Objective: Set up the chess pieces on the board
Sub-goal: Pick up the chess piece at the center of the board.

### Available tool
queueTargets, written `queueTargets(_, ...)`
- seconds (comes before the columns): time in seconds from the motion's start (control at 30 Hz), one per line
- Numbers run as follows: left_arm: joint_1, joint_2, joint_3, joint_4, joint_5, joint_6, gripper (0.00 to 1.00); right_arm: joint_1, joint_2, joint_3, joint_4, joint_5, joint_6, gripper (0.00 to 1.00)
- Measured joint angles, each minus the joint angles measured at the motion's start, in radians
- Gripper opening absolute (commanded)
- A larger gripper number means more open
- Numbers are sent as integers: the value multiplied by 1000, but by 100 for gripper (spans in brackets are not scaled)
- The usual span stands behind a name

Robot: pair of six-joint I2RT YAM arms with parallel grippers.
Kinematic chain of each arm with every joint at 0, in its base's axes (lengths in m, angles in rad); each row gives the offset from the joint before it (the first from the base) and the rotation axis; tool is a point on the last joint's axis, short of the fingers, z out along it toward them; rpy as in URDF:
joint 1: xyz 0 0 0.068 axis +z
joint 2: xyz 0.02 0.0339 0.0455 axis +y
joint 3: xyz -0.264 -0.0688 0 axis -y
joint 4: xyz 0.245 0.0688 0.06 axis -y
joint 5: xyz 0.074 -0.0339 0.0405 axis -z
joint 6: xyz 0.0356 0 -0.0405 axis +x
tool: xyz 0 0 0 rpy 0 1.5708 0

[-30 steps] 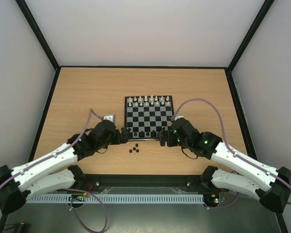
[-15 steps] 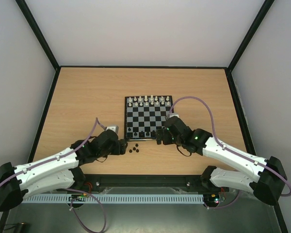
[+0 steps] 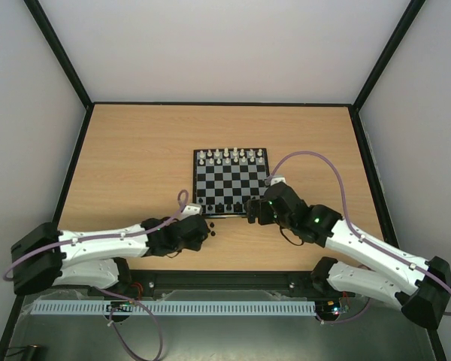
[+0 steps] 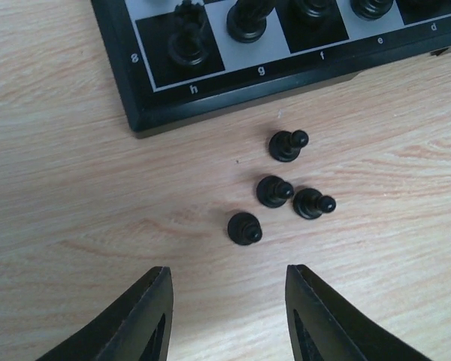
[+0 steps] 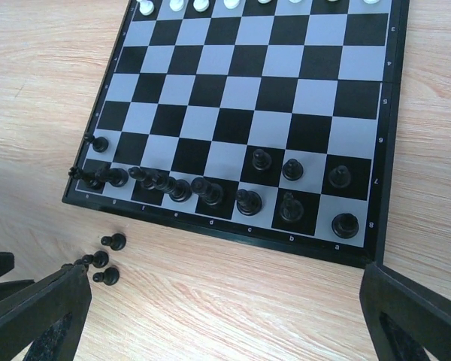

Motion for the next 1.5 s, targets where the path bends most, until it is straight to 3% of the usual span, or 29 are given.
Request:
queueTargets(0.37, -60, 238, 120, 21, -108, 23, 25, 0, -16, -10, -3, -2, 0, 99)
queueTargets(0.63, -66, 317, 143, 34, -117, 31, 24, 0, -18, -17, -2, -7, -1, 99)
queueTargets(1.07, -71, 332, 145, 39, -119, 27, 7, 0, -18, -25, -2, -9, -1, 99)
queueTargets(1.3, -71, 327, 167, 2, -125, 27, 8, 0, -18, -27, -2, -9, -1, 99)
queueTargets(1.5, -51, 212, 289, -111, -139, 60, 11, 0, -18, -27, -2, -9, -1, 99)
